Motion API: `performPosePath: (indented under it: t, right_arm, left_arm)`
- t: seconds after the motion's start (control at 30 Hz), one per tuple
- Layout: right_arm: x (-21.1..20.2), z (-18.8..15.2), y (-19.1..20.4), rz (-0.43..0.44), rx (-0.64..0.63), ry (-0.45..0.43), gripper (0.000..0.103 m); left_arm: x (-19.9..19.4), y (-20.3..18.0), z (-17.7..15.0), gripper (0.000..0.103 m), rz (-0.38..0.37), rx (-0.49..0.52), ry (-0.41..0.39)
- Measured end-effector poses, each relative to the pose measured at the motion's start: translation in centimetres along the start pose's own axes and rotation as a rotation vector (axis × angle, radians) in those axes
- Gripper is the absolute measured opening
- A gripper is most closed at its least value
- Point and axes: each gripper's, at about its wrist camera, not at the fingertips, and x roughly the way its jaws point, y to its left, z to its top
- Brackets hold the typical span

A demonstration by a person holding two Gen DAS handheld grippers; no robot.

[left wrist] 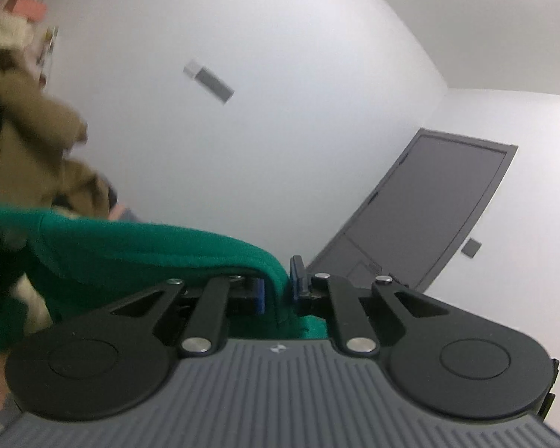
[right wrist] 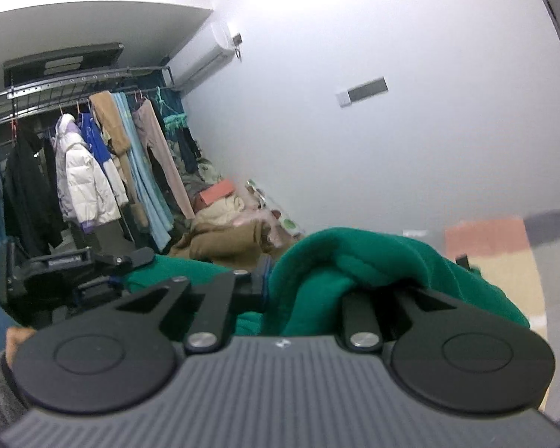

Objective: Fold large clothes

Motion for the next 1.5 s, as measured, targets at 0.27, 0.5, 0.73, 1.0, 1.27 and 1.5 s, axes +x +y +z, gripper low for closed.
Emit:
performPosePath:
  t: [0.27, 0.5, 0.73, 1.0, 1.27, 1.5]
  right_arm:
    - [-2.7, 9.2, 3.4, 0.046, -0.054, -0.162, 0.021]
    - [-3.6, 18.4, 6.1, 0.065, -0.139, -0.251, 0.021]
    - [-0.5, 23.4, 5.1, -0.016, -0.203, -0.282, 0.020]
    - [9.4, 17.8, -3.9, -0.126, -0.092, -0.163, 0.020]
    - [22.6, 9.8, -13.4, -0.274, -0.030, -0.051, 0.020]
    - [35.3, 1.1, -21.8, -0.364, -0.053, 0.085, 0.020]
  left_arm:
    - [-2.2, -9.6, 11.1, 0.014, -0.006, 0.173, -0.100]
    - [-2.5, -17.7, 19.5, 0.014, 0.024, 0.272, -0.141]
    - [2.5, -20.8, 23.3, 0.014, 0.070, 0.317, -0.103]
    - [16.9, -11.8, 17.8, 0.014, 0.157, 0.342, -0.012]
    - [33.2, 2.6, 10.8, 0.015, 0.237, 0.284, 0.132]
    - [46.4, 17.3, 4.0, 0.015, 0.270, 0.188, 0.282]
